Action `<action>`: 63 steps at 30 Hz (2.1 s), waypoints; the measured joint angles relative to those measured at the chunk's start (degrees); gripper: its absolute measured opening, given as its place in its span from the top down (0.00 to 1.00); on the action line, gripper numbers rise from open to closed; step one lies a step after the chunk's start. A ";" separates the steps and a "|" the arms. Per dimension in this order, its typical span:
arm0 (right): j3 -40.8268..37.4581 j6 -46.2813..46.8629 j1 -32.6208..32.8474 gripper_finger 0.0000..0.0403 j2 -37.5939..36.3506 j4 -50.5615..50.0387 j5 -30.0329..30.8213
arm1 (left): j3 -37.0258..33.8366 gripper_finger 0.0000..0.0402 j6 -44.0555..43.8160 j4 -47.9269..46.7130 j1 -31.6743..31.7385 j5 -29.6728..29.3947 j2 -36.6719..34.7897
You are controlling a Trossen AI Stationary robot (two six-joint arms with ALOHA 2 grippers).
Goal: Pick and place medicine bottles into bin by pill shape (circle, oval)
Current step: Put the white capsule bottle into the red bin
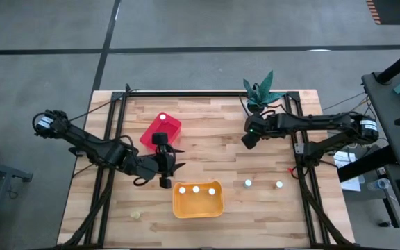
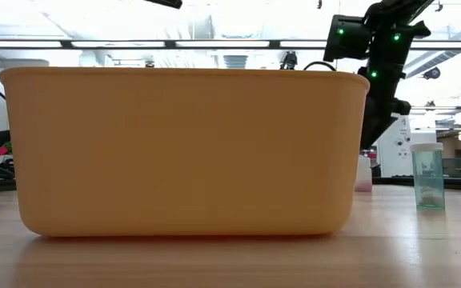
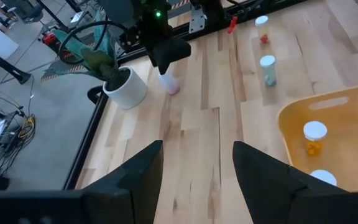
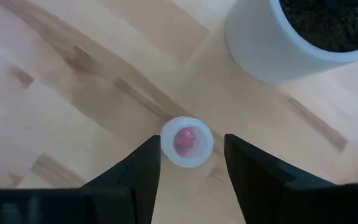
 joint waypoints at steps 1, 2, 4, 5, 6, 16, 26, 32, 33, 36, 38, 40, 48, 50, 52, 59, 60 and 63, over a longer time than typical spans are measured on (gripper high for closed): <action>0.00 0.50 0.00 0.61 0.00 0.09 0.07 | 0.00 0.56 0.00 0.00 0.00 -0.01 0.00; -0.01 1.12 0.00 0.63 0.00 0.22 0.34 | 0.00 0.56 0.00 0.04 0.00 -0.02 0.00; -0.02 1.83 0.00 0.66 0.00 0.40 0.41 | 0.00 0.56 0.00 0.00 0.00 -0.02 0.00; -0.02 1.99 0.00 0.66 0.00 0.44 0.41 | 0.00 0.56 0.00 -0.01 -0.02 0.00 0.00; -0.02 2.03 0.00 0.67 0.00 0.44 0.41 | 0.00 0.56 0.00 0.02 0.00 -0.02 0.00; -1.13 3.31 0.00 0.48 0.00 1.65 0.39 | 0.00 0.56 -0.02 0.02 0.00 -0.02 0.00; -4.97 4.19 0.00 0.38 0.00 7.71 0.37 | 0.00 0.56 -0.02 0.02 0.00 -0.02 0.00; -7.41 4.19 0.00 0.41 0.00 10.59 0.04 | 0.00 0.56 -0.02 0.00 0.00 -0.02 0.00; -7.67 4.19 0.00 0.42 0.00 10.71 0.04 | 0.00 0.56 -0.02 0.00 0.00 -0.02 0.00; -8.22 4.15 0.00 0.46 0.00 10.69 0.06 | 0.00 0.56 -0.02 0.02 0.00 -0.02 0.00; -8.31 4.12 0.02 0.49 0.00 10.70 0.08 | 0.00 0.56 -0.02 0.02 0.00 -0.02 0.00; -8.31 4.12 0.02 0.54 0.00 10.74 0.08 | 0.00 0.56 -0.02 0.02 0.00 -0.02 0.00; -8.31 3.18 0.02 0.70 -0.06 10.89 0.25 | -0.11 0.56 -0.20 0.03 0.00 -0.02 0.00; -8.31 2.74 0.02 0.70 -0.27 10.74 0.12 | -0.19 0.56 -0.22 0.02 -0.02 -0.02 0.00; -8.19 2.51 0.18 0.69 -0.61 10.31 -0.02 | -0.30 0.56 -0.74 0.00 -0.02 -0.02 0.00; -4.92 0.80 3.33 0.67 -1.51 10.59 -0.03 | -0.91 0.56 -1.61 -0.02 0.06 0.00 0.00; -4.39 0.22 4.14 0.67 -1.51 10.93 -0.03 | -1.13 0.56 -1.64 0.16 0.09 -0.02 0.00; -3.44 -1.99 7.12 0.67 -1.51 14.44 -0.05 | -3.00 0.56 -1.59 3.05 0.21 0.02 0.00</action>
